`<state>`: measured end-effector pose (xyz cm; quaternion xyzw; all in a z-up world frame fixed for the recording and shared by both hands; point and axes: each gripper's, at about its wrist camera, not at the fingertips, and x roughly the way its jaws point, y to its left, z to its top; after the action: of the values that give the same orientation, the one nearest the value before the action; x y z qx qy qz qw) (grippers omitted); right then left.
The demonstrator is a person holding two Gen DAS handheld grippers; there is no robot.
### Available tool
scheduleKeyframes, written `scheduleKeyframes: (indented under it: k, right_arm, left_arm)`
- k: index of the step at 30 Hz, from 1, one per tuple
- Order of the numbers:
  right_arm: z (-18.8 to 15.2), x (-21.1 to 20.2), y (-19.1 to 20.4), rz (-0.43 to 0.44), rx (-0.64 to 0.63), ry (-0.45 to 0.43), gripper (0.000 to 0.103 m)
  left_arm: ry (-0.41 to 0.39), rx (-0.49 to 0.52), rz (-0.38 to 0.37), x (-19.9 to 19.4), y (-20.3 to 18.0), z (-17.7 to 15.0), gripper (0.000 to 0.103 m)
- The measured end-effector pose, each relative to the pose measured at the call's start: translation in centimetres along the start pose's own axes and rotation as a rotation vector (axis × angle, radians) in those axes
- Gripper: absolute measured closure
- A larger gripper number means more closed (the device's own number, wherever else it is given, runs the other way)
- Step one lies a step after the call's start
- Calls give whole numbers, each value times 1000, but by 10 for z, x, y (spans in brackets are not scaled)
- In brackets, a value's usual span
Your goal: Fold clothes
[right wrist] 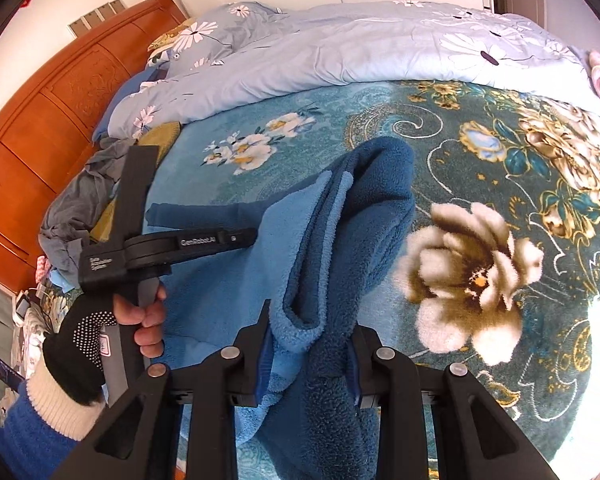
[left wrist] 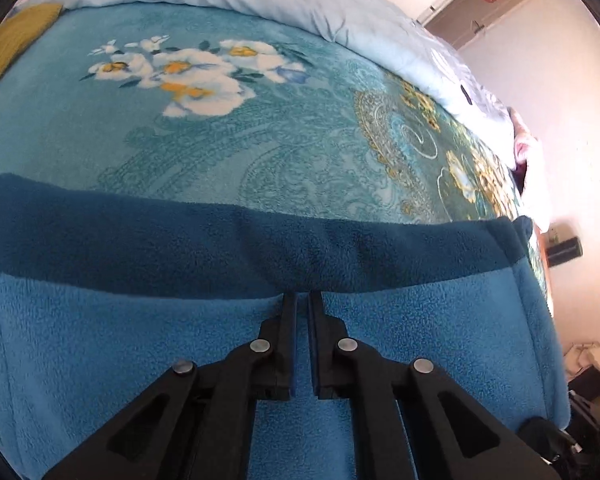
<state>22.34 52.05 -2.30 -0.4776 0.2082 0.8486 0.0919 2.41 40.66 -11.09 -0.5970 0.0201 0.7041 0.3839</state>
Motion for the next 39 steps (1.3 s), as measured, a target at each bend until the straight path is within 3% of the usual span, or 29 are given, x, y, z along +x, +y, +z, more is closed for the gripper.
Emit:
scheduleKeyframes:
  k: [4, 6, 9, 12, 18, 22, 25, 30, 39]
  right_arm:
    - [5, -5, 18, -41, -31, -3, 72]
    - [7, -10, 27, -52, -49, -7, 72]
    - [10, -17, 41, -70, -75, -14, 72]
    - [12, -22, 54, -85, -96, -18, 72]
    - [13, -22, 75, -99, -117, -12, 72]
    - [16, -20, 101, -112, -171, -19, 72]
    - [20, -19, 127, -105, -223, -18, 72]
    - [26, -5, 177, -98, -316, -6, 72]
    - [22, 63, 264, -149, -452, 106, 72]
  left_arm:
    - [-37, -41, -135, -38, 12, -15, 98]
    - [-22, -35, -159, -48, 15, -36, 98]
    - [-11, -15, -136, -56, 18, -71, 98]
    - [-48, -21, -108, -64, 24, -97, 98]
    - [-53, 67, -46, -47, 10, -110, 98]
    - [-118, -67, -196, -79, 45, -112, 98]
    - [-219, -112, -203, -112, 74, -117, 98]
    - [-299, -206, -199, -148, 122, -127, 98]
    - [-344, -278, -200, -168, 161, -149, 97]
